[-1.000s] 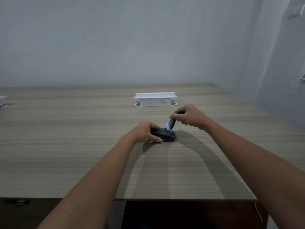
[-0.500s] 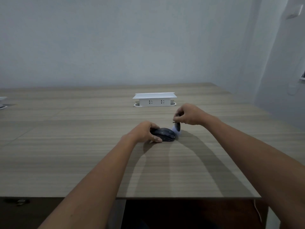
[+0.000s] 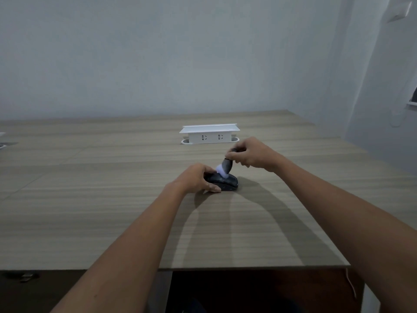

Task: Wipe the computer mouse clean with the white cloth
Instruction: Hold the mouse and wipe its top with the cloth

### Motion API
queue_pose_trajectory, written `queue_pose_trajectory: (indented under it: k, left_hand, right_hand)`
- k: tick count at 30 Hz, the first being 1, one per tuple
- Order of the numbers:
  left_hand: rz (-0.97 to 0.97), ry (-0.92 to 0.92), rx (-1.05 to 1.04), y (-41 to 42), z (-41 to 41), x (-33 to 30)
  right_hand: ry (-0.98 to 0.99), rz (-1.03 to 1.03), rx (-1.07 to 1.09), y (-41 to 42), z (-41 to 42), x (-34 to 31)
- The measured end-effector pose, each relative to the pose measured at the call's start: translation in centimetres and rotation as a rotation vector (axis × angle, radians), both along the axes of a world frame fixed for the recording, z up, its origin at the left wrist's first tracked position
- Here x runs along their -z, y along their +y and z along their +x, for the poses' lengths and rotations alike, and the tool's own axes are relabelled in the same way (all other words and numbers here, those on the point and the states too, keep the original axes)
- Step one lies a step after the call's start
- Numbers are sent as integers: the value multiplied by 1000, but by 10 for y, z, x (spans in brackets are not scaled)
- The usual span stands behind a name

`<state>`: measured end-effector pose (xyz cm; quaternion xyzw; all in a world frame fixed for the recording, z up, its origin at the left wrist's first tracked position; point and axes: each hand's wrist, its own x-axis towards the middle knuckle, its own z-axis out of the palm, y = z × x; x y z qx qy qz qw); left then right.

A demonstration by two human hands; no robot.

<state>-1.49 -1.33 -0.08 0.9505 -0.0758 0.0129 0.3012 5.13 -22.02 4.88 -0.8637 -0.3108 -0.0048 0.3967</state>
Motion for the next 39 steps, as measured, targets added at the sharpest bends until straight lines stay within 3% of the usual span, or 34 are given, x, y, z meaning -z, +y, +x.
queue_pose_trajectory:
  k: [5,10,15,19,21,24,29,34,37,39]
  left_hand:
    - [6,-8,-1,-3,-2,-2]
    - [-4,-19,-7,-2,-2,1]
    - [1,-31,-18,-4,-1,2]
    - [3,-42,-27,-4,0,3]
    - [1,-43,-32,-5,1,3]
    - [2,-41,-38,-7,1,3]
    - [-8,-69,-60,-7,1,6]
    - [-5,-67,-83,-8,3,7]
    - [-25,-61,-99,-8,4,8]
    - [-27,-64,-102,-8,4,9]
  right_hand:
    - [-158,-301,67,-3,3,-5]
    - [6,-17,-2,0,-3,-1]
    - [-172,-315,71,-6,1,-3]
    - [-28,-35,11,-3,-7,-2]
    - [-46,-62,36,-4,-6,1]
    - [-176,-267,84,-10,-5,1]
    - [-11,7,18,-9,-12,3]
    - [-142,-194,70,-14,-8,3]
    - [-27,-37,-9,-10,-15,0]
    - [-32,-44,-31,-8,-17,0]
